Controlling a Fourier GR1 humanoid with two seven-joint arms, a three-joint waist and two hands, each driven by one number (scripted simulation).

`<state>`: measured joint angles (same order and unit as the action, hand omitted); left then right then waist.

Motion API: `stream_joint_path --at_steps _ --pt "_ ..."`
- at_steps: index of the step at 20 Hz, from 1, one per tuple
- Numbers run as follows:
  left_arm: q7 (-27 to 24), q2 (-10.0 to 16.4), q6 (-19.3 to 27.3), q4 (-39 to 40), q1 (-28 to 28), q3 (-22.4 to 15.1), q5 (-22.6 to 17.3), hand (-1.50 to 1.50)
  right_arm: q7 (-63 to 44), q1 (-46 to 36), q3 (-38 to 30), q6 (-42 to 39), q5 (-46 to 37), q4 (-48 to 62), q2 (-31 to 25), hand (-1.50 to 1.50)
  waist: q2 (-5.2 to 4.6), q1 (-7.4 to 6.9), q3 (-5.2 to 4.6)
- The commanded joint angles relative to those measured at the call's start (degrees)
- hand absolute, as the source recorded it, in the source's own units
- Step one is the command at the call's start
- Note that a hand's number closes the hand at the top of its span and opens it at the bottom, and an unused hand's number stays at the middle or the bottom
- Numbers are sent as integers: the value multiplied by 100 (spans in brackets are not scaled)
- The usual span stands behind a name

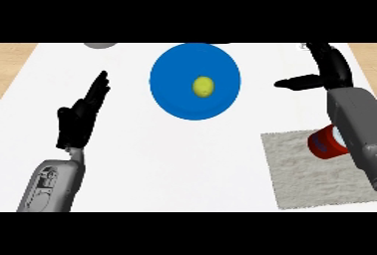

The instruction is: Pick the pear from the placemat and place it in the plate

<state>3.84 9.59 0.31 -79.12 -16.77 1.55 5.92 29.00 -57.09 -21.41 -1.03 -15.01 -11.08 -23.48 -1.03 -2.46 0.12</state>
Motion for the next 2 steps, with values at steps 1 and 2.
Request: stream_joint_path --at_steps 1,2 --pt "65 86 -2 -221 98 27 36 0 228 191 -37 -341 -3 147 -413 -150 -17 -55 6" --pt "264 -77 -13 -322 12 -123 22 0 183 113 -31 -7 -25 184 -164 -150 -22 -77 7"
